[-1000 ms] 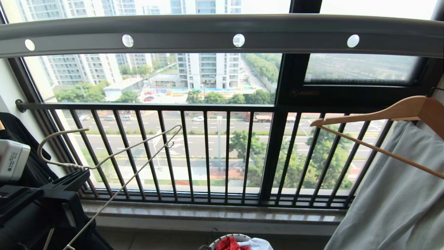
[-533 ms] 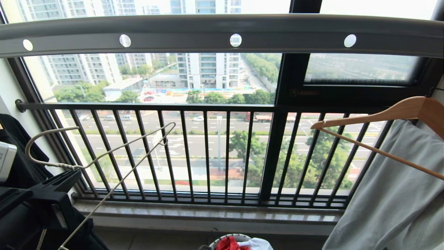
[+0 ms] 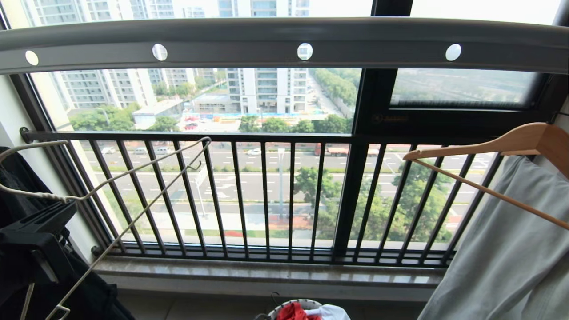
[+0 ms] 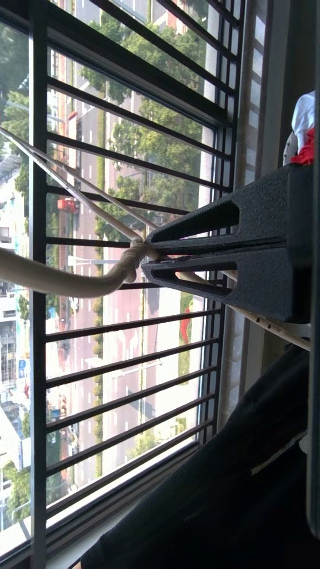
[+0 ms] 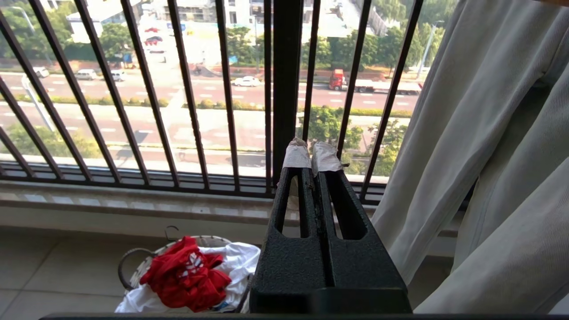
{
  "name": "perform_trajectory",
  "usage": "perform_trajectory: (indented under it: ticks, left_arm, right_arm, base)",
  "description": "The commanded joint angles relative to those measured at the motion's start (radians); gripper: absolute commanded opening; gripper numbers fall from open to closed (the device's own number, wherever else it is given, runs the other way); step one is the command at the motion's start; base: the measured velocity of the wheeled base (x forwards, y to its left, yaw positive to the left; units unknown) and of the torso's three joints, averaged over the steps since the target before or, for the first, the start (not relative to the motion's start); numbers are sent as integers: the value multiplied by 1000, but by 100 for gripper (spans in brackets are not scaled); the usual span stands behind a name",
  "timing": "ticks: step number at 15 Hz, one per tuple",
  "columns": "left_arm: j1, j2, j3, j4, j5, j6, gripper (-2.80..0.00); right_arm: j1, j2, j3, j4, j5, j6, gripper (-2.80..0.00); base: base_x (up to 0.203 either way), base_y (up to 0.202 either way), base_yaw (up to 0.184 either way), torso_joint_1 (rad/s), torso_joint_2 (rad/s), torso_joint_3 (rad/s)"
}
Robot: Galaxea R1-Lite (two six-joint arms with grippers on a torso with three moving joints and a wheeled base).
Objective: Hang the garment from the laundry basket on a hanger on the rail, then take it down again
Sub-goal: Hang the clothes rack on the clothesline
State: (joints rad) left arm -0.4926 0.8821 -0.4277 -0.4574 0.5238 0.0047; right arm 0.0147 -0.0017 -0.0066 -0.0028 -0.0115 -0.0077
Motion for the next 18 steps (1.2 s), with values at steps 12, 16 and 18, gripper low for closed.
perform_trajectory:
  ticks: [12,16,18]
  left_arm:
    - [-6,156,-553,666,-309,-92,-280]
    - [-8,290,-670,694,-242,-88,-280]
    - [-9,332,-717,675,-187,-86,-280]
  right_arm:
    - [1,3,6,-2,5,-3,-280]
    - [1,2,5,-2,5,-3,-280]
    - [1,3,6,-2,5,-3,-280]
  base:
    - [0,0,0,0,0,0]
    - [0,0,0,0,0,0]
    - [0,0,0,0,0,0]
